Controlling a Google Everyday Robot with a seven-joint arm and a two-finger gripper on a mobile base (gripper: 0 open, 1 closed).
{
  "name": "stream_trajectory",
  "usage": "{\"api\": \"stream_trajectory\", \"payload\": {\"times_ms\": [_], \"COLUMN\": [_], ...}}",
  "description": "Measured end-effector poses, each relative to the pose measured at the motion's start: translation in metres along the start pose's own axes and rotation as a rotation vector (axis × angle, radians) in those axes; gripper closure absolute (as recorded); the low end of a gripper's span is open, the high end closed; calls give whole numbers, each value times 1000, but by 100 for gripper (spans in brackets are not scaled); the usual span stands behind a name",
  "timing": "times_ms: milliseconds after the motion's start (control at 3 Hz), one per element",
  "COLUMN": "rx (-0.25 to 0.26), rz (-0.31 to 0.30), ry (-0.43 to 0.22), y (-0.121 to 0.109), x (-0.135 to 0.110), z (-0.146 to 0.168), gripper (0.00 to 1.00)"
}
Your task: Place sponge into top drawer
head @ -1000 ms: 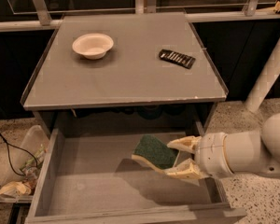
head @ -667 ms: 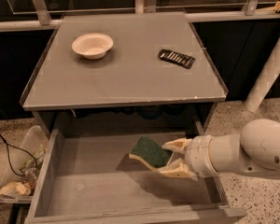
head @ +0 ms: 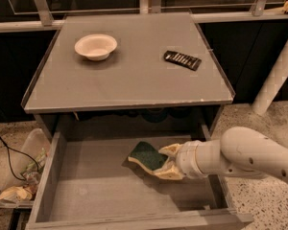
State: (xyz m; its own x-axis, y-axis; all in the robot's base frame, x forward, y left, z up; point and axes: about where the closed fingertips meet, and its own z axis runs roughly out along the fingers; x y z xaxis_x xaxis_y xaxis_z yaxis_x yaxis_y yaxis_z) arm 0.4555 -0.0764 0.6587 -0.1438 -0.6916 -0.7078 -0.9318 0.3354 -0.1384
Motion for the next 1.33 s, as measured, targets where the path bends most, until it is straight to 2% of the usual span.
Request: {"api": "stream_trajectory", "payload": {"times_ms": [333, 667, 1000, 1333], "rx": [-13, -16, -19, -19], "rz": [17, 3, 2, 2], "ry": [64, 98, 98, 98], "y": [4, 7, 8, 8], "x": [14, 13, 12, 12], "z": [22, 32, 33, 33], "gripper": [100, 100, 82, 59]}}
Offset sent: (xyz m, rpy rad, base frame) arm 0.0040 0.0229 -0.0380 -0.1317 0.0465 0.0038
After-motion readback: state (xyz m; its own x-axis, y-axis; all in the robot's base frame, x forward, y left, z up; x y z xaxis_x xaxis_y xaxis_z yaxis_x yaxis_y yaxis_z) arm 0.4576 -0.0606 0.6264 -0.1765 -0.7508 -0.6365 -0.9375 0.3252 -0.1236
